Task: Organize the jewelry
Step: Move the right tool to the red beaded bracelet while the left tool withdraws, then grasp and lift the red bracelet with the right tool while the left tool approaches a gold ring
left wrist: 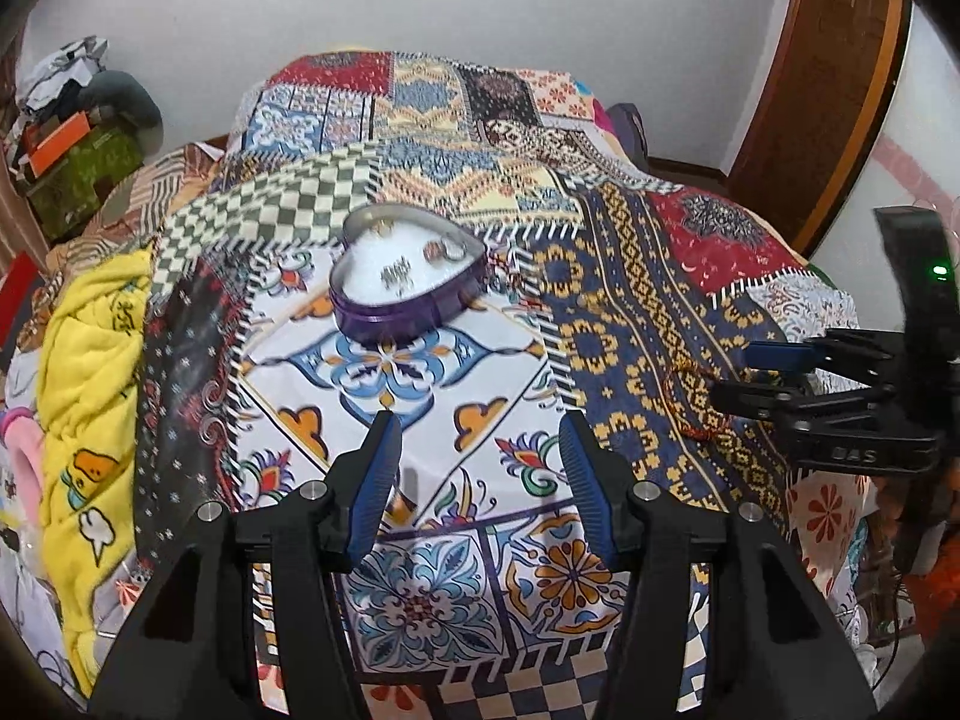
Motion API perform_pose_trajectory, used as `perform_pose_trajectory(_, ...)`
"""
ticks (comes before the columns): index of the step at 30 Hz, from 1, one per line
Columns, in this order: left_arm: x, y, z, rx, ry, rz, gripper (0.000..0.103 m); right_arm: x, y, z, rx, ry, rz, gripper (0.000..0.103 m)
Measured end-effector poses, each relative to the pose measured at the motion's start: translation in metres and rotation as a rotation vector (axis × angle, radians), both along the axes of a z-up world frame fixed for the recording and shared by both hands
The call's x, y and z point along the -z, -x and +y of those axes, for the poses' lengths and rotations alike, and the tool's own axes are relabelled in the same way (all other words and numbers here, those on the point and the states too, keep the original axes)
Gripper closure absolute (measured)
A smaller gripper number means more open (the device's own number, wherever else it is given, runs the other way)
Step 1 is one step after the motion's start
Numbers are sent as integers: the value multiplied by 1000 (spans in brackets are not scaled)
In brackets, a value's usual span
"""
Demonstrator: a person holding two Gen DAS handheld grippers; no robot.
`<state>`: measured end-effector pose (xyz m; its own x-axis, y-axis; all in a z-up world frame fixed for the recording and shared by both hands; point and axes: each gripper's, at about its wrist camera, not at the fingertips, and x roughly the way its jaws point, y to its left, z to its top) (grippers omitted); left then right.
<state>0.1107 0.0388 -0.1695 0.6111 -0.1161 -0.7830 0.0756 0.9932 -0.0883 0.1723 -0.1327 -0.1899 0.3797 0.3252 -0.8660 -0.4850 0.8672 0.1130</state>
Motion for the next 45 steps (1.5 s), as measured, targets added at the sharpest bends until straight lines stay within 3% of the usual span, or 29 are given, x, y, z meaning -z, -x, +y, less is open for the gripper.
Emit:
perform_pose_trajectory(6, 10, -3, 4, -14, 14, 30, 49, 22, -15, 9, -33, 7, 75, 48)
perform_pose_trajectory(9, 13, -3, 6, -20, 18, 35, 49, 23, -8, 11, -62, 2, 65, 39)
perform_pose_trajectory(17, 19, -2, 7, -30, 32, 54, 49, 27, 7, 16, -74, 19, 14, 39)
perform_pose_trajectory(23, 20, 1, 4, -28, 29, 52, 49, 27, -3, 12, -23, 1, 13, 67)
perform_pose_trajectory(25, 19, 1, 3, -27, 29, 53, 49, 26, -5, 10, -14, -8, 17, 84)
perform_pose_trajectory(28, 19, -3, 0, -19, 20, 54, 49, 26, -8, 8, -11, -21, 27, 94)
perform_pose_trajectory(37, 15, -29, -20, 35, -13, 43, 49, 9, -19, -1, -6, -60, -15, 95)
perform_pose_trajectory(45, 22, -66, -39, 80, 27, 57, 49, -12, -30, -20, 20, -114, -81, 95)
